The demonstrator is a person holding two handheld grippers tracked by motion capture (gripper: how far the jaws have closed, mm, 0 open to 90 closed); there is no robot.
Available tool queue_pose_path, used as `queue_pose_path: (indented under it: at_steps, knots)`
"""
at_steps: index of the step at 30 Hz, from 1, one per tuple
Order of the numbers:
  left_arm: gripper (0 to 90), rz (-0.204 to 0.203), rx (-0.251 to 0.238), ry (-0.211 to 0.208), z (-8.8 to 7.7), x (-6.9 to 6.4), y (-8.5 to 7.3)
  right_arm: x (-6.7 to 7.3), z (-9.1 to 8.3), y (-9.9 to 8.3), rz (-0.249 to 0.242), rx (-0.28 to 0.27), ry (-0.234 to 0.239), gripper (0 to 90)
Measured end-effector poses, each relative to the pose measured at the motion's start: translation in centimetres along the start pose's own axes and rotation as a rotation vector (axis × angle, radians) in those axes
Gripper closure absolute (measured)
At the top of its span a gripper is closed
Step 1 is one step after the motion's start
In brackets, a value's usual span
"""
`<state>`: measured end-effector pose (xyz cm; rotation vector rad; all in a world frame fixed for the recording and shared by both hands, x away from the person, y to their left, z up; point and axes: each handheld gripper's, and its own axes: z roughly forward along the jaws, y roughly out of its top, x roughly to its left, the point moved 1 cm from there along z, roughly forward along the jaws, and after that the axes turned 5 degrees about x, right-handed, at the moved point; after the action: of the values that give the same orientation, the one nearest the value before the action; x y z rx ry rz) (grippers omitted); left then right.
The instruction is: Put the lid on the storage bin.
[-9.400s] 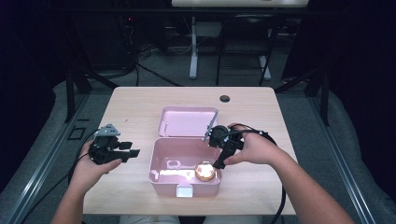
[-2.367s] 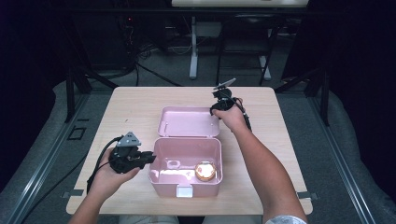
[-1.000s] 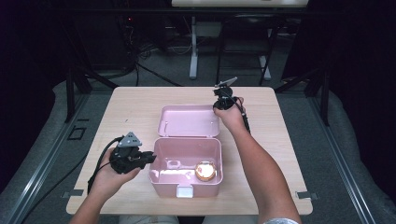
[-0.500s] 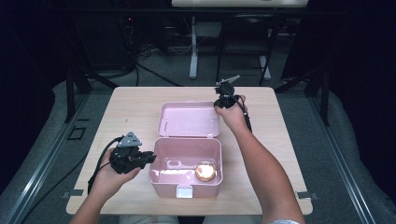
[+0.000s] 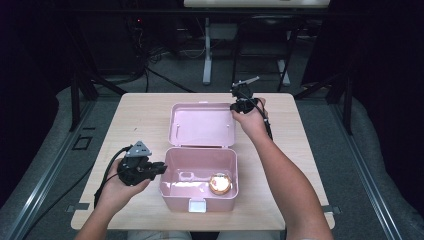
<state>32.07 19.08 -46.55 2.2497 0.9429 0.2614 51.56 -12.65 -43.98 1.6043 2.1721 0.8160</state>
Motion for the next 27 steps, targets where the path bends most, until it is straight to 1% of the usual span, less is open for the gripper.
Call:
queue_pose_path:
  at_steps: [6,12,19,25,27]
  knots:
    - [78.8,-0.006,-0.001,0.0,0.0,0.0,0.0,0.2,-1.1,0.2,-0.016,-0.023,-0.008,85.0]
    - [78.8,-0.009,-0.004,0.001,0.0,-0.1,0.0,0.6,-2.1,0.1,-0.052,-0.058,-0.026,85.0]
    - [78.9,-0.009,-0.002,0.004,0.0,-0.1,0.0,0.8,-3.1,0.1,-0.056,-0.094,-0.026,85.3]
    - [78.9,-0.013,-0.007,-0.004,0.0,0.0,-0.1,1.0,-4.0,-0.1,-0.091,-0.129,-0.036,85.4]
    - [78.9,-0.015,-0.008,-0.005,0.0,0.0,-0.1,1.1,-4.4,-0.1,-0.092,-0.138,-0.033,85.5]
